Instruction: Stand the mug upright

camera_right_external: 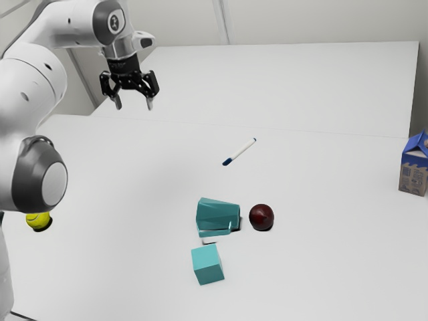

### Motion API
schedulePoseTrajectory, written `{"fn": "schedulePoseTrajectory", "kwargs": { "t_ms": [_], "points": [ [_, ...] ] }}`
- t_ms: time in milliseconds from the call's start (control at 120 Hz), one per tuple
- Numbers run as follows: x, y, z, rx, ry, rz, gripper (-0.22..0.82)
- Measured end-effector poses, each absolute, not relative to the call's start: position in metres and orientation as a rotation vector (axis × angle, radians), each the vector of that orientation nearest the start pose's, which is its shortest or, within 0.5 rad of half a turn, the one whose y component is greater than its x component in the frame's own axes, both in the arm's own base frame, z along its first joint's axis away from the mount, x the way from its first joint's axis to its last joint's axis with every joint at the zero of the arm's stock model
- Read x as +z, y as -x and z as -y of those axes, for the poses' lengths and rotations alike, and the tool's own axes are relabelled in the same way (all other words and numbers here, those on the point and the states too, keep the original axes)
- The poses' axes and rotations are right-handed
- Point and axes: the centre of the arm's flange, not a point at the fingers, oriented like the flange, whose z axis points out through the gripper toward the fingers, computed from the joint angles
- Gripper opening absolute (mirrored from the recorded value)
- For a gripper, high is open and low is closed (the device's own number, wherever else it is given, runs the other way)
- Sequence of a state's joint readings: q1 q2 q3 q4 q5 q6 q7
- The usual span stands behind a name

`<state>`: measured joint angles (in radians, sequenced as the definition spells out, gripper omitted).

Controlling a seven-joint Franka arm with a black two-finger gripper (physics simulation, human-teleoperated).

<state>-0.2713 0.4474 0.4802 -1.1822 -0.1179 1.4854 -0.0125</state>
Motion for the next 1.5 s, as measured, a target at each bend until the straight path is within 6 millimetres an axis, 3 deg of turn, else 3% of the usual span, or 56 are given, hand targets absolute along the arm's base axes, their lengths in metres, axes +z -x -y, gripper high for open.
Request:
{"fn": "schedulePoseTrajectory", "kwargs": {
  "t_ms": [133, 225, 408, 608, 808, 1100, 1500],
  "points": [
    [0.549, -0.660, -0.052, 0.159, 3.055, 0.282, 0.60],
    [0.548, -0.644, -0.038, 0.176, 3.118, 0.243, 0.60],
    [0.489, -0.594, -0.030, 0.212, 3.279, 0.271, 0.60],
    [0.412, -0.572, -0.016, 0.199, 3.493, 0.467, 0.60],
    [0.361, -0.555, 0.001, 0.104, 3.636, 0.577, 0.60],
    [0.326, -0.536, 0.021, -0.034, 3.772, 0.447, 0.60],
    [0.289, -0.530, 0.049, -0.130, 3.907, 0.134, 0.60]
  ]
}}
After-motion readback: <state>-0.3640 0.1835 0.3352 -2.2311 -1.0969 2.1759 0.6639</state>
